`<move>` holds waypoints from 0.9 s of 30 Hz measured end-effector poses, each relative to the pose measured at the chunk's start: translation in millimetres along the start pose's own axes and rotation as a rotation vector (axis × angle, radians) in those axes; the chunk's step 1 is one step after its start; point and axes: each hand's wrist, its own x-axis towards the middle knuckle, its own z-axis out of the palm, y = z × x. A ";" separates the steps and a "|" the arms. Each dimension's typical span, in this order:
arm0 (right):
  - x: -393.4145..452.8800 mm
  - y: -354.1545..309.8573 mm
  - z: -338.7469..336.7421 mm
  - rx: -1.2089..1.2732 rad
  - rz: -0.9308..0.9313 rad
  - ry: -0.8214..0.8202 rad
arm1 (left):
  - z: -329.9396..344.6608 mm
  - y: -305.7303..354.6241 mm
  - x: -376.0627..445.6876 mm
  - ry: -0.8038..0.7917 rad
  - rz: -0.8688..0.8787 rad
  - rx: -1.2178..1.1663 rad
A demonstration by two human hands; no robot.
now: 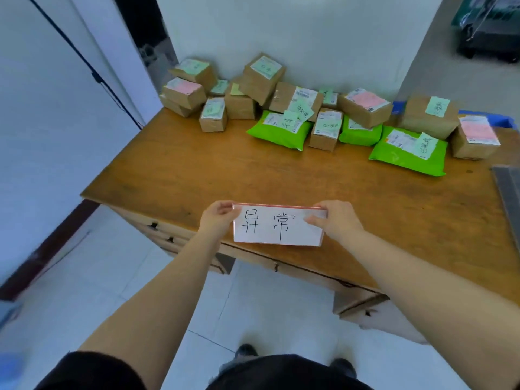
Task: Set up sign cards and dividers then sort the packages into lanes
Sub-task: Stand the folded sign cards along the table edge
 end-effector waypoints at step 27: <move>215.9 -251.1 102.8 0.017 0.075 0.030 | -196.0 45.7 267.3 0.047 0.138 0.194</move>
